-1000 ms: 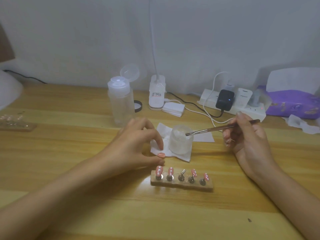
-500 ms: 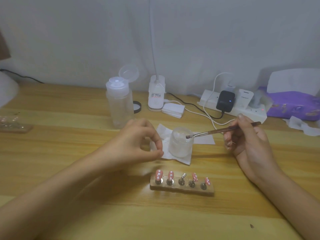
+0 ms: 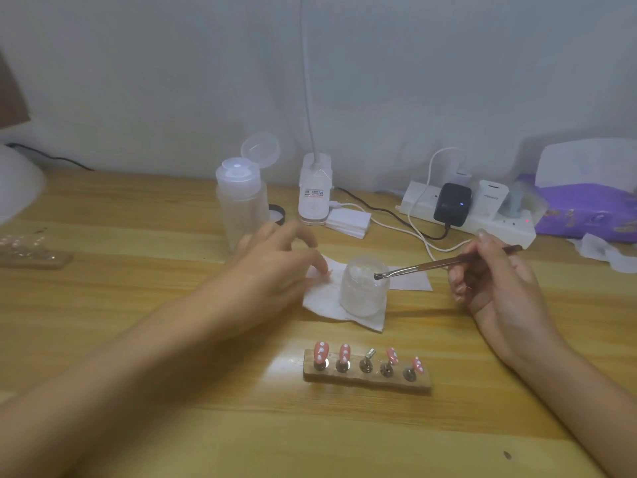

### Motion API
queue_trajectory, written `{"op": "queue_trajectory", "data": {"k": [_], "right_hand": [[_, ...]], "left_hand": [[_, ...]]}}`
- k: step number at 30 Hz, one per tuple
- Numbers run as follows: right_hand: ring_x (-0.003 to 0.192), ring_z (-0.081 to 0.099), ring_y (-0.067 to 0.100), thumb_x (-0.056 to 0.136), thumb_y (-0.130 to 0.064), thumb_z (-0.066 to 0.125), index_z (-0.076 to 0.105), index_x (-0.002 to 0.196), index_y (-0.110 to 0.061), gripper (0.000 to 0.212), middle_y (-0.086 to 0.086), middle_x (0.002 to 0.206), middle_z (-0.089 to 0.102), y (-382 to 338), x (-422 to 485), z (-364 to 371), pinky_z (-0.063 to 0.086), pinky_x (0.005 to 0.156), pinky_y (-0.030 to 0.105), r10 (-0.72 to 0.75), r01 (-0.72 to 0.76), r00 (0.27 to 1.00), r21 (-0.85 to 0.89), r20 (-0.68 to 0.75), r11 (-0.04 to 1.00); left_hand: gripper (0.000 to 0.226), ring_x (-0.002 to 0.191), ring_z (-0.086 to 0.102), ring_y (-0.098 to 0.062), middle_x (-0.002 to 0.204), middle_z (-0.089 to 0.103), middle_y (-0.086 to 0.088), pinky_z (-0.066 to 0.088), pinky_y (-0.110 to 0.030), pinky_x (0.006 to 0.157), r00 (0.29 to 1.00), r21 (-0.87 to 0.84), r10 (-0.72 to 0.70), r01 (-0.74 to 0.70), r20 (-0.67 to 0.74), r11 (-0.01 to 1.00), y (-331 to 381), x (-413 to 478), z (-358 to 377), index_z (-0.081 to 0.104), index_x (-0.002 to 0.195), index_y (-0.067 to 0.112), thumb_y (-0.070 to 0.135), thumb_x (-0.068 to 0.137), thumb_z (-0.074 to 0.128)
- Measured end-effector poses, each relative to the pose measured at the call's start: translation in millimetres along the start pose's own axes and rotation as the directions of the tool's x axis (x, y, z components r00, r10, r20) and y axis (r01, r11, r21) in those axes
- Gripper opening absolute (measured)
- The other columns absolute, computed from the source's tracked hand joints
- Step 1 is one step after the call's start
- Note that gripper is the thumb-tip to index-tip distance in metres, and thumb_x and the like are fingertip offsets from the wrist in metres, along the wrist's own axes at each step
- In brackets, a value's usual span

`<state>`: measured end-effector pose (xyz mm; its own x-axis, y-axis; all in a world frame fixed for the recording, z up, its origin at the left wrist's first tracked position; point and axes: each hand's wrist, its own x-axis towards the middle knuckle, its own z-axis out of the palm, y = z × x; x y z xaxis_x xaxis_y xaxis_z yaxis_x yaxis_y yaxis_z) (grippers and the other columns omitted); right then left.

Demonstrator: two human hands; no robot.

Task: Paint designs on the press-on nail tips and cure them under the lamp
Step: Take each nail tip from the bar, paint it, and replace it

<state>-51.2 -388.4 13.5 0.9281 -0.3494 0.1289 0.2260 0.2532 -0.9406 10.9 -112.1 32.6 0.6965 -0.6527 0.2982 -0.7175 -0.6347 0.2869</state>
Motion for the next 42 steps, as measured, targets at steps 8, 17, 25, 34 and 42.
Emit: {"op": "queue_trajectory", "data": {"k": [8, 17, 25, 34, 42], "right_hand": [[0.049, 0.054, 0.010, 0.086, -0.039, 0.058, 0.059, 0.074, -0.015, 0.027, 0.003, 0.053, 0.056, 0.2, 1.0, -1.1, 0.042, 0.042, 0.018, -0.001, 0.001, 1.000, 0.004, 0.003, 1.000], [0.048, 0.054, 0.010, 0.085, -0.040, 0.058, 0.058, 0.075, -0.014, 0.027, 0.003, 0.053, 0.056, 0.4, 0.6, 0.0, 0.042, 0.042, 0.018, 0.004, -0.004, 1.000, 0.006, 0.008, 1.000], [0.050, 0.055, 0.010, 0.086, -0.041, 0.057, 0.065, 0.066, -0.024, 0.027, 0.003, 0.054, 0.058, -1.9, -1.4, 1.8, 0.042, 0.044, 0.018, -0.020, 0.021, 1.000, -0.003, 0.014, 1.000], [0.048, 0.055, 0.011, 0.092, -0.038, 0.057, 0.058, 0.073, -0.019, 0.027, 0.002, 0.053, 0.058, -3.1, -4.3, -0.4, 0.042, 0.043, 0.019, -0.100, 0.098, 0.995, -0.059, -0.025, 0.993], [0.046, 0.054, 0.013, 0.100, -0.026, 0.047, 0.060, 0.063, -0.028, 0.039, -0.001, 0.050, 0.056, -12.4, -7.0, -0.8, 0.041, 0.043, 0.020, -0.275, 0.254, 0.953, -0.160, -0.127, 0.954]], "left_hand": [[0.036, 0.102, 0.059, -0.030, 0.126, 0.065, -0.008, 0.042, -0.040, 0.073, 0.954, 0.436, 0.292, -0.232, -0.073, 0.869, -17.8, -12.9, -13.7, 0.077, 0.102, 0.029, 0.016, 0.086, 0.047], [0.018, 0.090, 0.068, -0.029, 0.111, 0.071, -0.006, 0.045, -0.043, 0.074, 0.925, 0.443, 0.362, -0.279, -0.113, 0.852, -16.5, -12.3, -22.2, 0.076, 0.082, 0.020, 0.013, 0.084, 0.059], [0.015, 0.099, 0.054, -0.019, 0.106, 0.060, 0.009, 0.042, -0.039, 0.084, 0.970, -0.052, 0.024, -0.038, -0.241, 0.998, -2.7, -15.4, -13.9, 0.069, 0.106, 0.027, 0.028, 0.096, 0.058], [0.091, 0.124, 0.042, -0.008, 0.121, 0.060, 0.024, 0.042, -0.033, 0.101, 0.997, -0.405, -0.068, 0.072, 0.025, 0.912, 26.5, 17.1, 11.7, 0.031, 0.138, 0.048, 0.046, 0.064, 0.084], [0.098, 0.128, 0.045, -0.009, 0.116, 0.055, 0.029, 0.039, -0.053, 0.107, 0.992, -0.388, -0.110, 0.127, 0.065, 0.913, 25.2, 20.6, 18.3, 0.025, 0.145, 0.050, 0.040, 0.069, 0.085]]}}
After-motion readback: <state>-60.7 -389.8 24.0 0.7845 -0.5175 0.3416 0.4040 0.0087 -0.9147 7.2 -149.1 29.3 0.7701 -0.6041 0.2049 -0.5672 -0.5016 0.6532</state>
